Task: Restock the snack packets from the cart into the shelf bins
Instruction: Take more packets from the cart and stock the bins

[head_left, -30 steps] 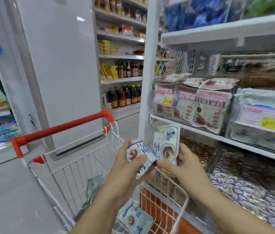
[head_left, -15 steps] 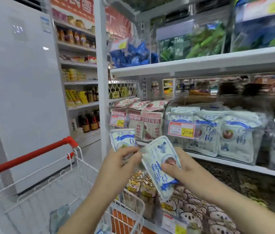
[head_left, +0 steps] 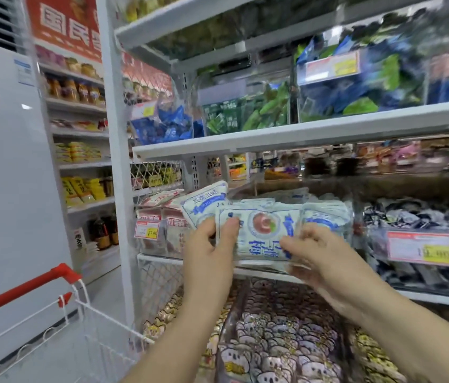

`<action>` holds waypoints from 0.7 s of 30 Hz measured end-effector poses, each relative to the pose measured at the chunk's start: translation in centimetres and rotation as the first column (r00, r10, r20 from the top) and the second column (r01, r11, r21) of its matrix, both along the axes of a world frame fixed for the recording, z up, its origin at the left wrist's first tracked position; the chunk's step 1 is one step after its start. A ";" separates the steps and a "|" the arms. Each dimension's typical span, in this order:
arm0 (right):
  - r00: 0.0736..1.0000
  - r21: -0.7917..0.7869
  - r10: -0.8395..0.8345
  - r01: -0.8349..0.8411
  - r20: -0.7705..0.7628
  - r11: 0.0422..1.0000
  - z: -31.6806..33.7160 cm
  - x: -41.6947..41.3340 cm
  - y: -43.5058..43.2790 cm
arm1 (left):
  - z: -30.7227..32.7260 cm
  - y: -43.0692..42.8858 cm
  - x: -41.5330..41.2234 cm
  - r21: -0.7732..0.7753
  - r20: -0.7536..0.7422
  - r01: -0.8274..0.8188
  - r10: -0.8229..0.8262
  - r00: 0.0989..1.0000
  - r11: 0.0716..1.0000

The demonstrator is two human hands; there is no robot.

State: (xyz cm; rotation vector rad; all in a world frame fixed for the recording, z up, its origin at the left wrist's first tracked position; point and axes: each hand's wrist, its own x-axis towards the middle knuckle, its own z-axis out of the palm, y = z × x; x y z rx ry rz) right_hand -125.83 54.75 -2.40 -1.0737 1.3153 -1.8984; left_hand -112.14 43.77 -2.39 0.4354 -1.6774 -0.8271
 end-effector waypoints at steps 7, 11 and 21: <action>0.370 -0.347 -0.582 0.533 -0.724 0.772 6.5 -6.8 2.5 | 0.4 -2.0 -3.2 -0.099 0.225 0.015 0.008 0.974 0.995; 0.066 -0.228 -0.341 0.624 -0.938 0.748 8.6 -9.3 1.5 | 0.4 -2.1 -4.1 -0.130 0.272 0.077 -0.039 0.961 0.989; 0.136 0.205 0.155 0.577 -0.979 0.790 14.2 -10.5 1.0 | 2.1 -2.0 -5.5 0.121 0.059 0.276 -0.285 0.957 0.953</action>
